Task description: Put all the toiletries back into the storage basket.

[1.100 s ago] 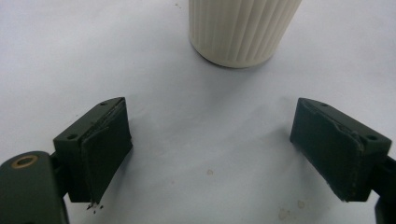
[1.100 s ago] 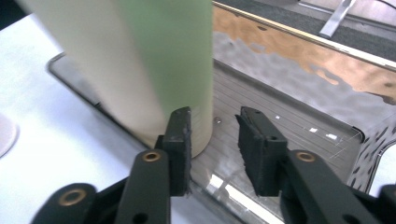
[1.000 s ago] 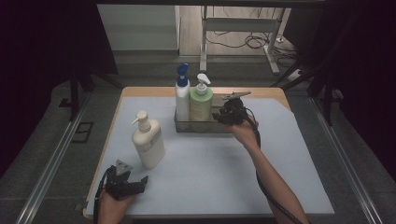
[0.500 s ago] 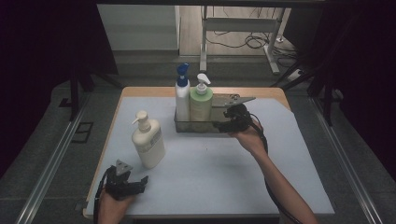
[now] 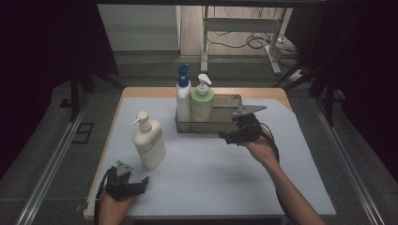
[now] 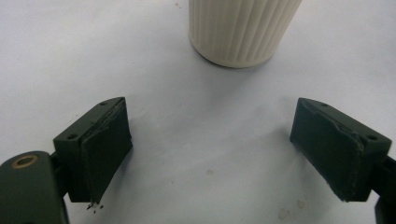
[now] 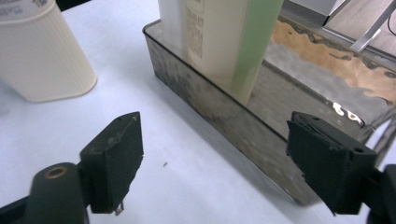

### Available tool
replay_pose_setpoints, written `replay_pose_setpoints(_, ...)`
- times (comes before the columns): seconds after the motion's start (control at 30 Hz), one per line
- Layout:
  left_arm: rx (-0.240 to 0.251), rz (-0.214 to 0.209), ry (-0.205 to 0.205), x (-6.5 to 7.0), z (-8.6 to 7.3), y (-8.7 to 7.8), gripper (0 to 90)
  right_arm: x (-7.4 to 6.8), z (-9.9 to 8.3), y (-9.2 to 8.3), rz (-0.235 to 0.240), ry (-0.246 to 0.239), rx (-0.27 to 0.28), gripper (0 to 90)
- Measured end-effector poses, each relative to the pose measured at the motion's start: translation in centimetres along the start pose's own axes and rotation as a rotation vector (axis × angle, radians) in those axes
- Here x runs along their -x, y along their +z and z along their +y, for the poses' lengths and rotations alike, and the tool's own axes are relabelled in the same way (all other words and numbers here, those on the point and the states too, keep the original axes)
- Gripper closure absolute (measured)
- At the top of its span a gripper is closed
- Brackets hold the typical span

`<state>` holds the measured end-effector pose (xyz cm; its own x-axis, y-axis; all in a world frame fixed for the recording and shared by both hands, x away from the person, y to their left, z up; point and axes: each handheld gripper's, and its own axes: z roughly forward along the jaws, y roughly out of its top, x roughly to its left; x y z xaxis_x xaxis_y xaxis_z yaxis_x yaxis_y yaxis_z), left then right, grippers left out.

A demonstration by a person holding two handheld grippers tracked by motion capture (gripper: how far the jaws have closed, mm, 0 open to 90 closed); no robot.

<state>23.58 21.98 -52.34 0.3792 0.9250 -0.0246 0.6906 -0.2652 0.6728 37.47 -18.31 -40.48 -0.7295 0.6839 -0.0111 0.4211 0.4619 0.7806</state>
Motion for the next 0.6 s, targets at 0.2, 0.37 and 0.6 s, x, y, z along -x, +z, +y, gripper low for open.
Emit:
replay_pose_setpoints(0.2,-0.001,0.0,-0.003,0.0,0.0,0.0,12.0,-0.1,-1.1,-1.4,-0.008,-0.016,-0.006,13.7)
replay_pose_setpoints(0.37,0.0,0.001,0.0,0.0,0.0,0.0,11.9,-0.3,-2.1,-2.4,-0.012,-0.03,-0.019,12.8)
replay_pose_setpoints(0.6,0.002,0.001,-0.001,0.0,0.0,0.0,11.9,-0.5,-3.6,-3.6,-0.002,-0.03,-0.027,6.9)
